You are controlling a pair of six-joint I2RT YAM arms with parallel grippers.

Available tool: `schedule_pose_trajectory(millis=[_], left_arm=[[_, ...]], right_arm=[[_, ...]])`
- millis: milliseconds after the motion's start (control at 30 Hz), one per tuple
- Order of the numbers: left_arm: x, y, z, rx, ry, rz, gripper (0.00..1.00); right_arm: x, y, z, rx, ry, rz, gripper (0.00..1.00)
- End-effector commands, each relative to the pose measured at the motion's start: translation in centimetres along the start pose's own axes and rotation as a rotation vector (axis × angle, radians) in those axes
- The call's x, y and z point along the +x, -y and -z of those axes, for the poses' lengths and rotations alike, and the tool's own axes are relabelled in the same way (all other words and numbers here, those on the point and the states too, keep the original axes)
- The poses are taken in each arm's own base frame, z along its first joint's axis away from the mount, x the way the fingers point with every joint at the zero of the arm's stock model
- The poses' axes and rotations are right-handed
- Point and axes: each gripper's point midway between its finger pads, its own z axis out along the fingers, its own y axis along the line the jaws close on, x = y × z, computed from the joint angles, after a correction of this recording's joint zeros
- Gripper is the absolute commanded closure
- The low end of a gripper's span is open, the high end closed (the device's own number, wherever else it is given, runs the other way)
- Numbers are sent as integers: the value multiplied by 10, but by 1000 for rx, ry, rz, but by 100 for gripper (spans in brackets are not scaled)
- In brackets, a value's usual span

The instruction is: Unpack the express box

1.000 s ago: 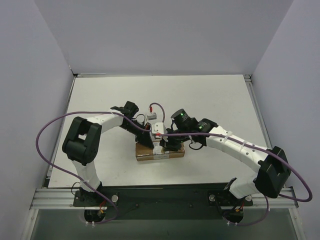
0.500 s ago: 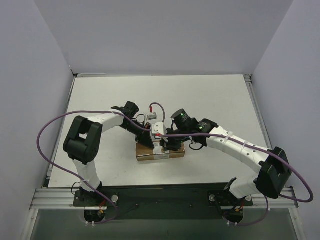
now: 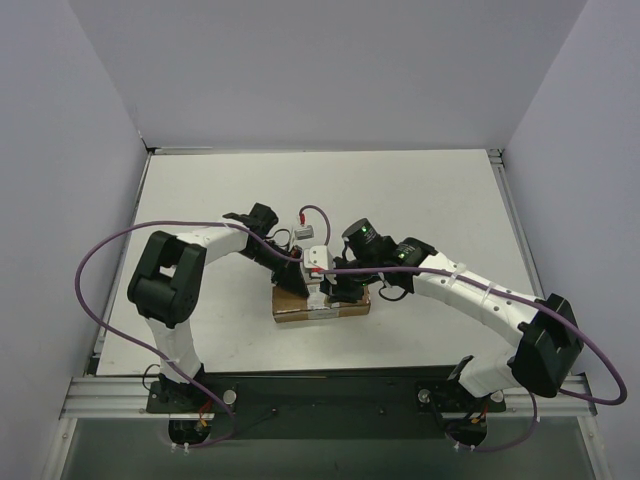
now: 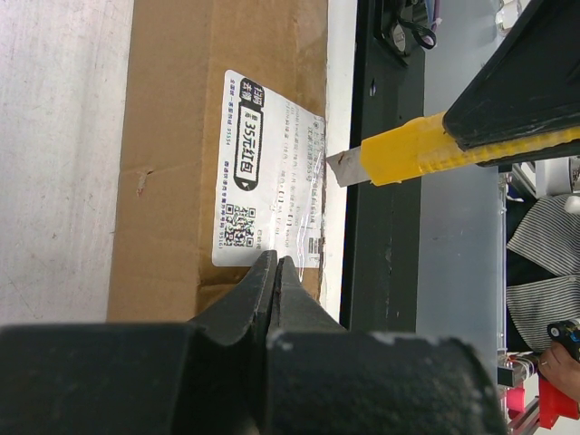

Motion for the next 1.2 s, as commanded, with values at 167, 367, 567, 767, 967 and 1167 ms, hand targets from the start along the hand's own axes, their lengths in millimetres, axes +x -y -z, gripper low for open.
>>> schedule_pose_trajectory(millis=[167,367,567,767,967,1167], left_arm=[[26,-36,-4,-121,-102,-18,100],[28,-38,-5,-121,-105,-13,100],[27,-40,-5,-122,-110,-5,100],[29,-41,-4,-126,-119,-2,100],[30,-41,-5,-125,-121,0,100],[30,-44,-5,-128,-132,-3,100]], right_arm=[[-2,-5,5,4,0,31,100],[-1,-7,7,2,-3,19,100],[2,-8,8,4,-13,8,100],[9,-8,11,15,-40,-1,100],[22,-8,13,26,-85,-5,100],[27,-8,19,28,-101,1,100]])
